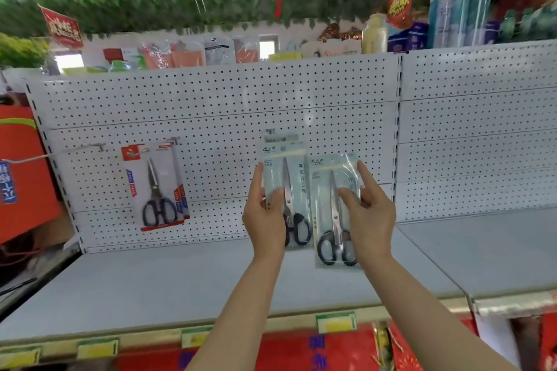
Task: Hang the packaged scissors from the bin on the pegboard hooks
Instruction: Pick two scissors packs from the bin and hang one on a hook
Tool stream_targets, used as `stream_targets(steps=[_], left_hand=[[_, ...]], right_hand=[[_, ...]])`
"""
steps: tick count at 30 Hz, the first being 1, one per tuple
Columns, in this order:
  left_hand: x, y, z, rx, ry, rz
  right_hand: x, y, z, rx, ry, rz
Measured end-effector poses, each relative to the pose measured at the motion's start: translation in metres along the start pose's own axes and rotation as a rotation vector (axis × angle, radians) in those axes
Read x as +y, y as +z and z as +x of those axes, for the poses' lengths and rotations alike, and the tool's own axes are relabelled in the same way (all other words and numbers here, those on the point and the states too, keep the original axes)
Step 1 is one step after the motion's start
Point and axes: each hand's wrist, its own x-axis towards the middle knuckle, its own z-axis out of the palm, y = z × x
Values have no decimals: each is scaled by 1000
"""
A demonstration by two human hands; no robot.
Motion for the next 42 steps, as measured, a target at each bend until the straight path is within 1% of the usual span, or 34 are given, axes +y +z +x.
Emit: stream_targets(steps=[6,10,16,22,25,28,34,37,39,40,42], left_hand=[[-11,10,42,-5,-30,22],[-16,24,55,-8,-34,45],[-26,35,61,-15,-16,79],[-36,41,69,28,3,91],[-49,44,76,57,-17,88],[-62,46,82,81,-31,153],[-86,42,98,55,40,370],[-82,32,101,82,116,377],[-70,24,105,104,210,337],[-61,20,107,80,269,307],[-38,17,109,-39,385,297]], right_hand=[[6,14,15,46,35,-1],[10,18,23,20,17,-22],[12,21,33,-2,31,18],[21,24,38,-21,21,36],[25,28,41,-46,23,57],[27,35,41,-61,23,74],[34,57,45,-108,32,97],[37,70,49,-118,37,120],[38,79,53,-122,28,137],[38,85,56,-126,24,143],[39,96,60,-136,23,159]])
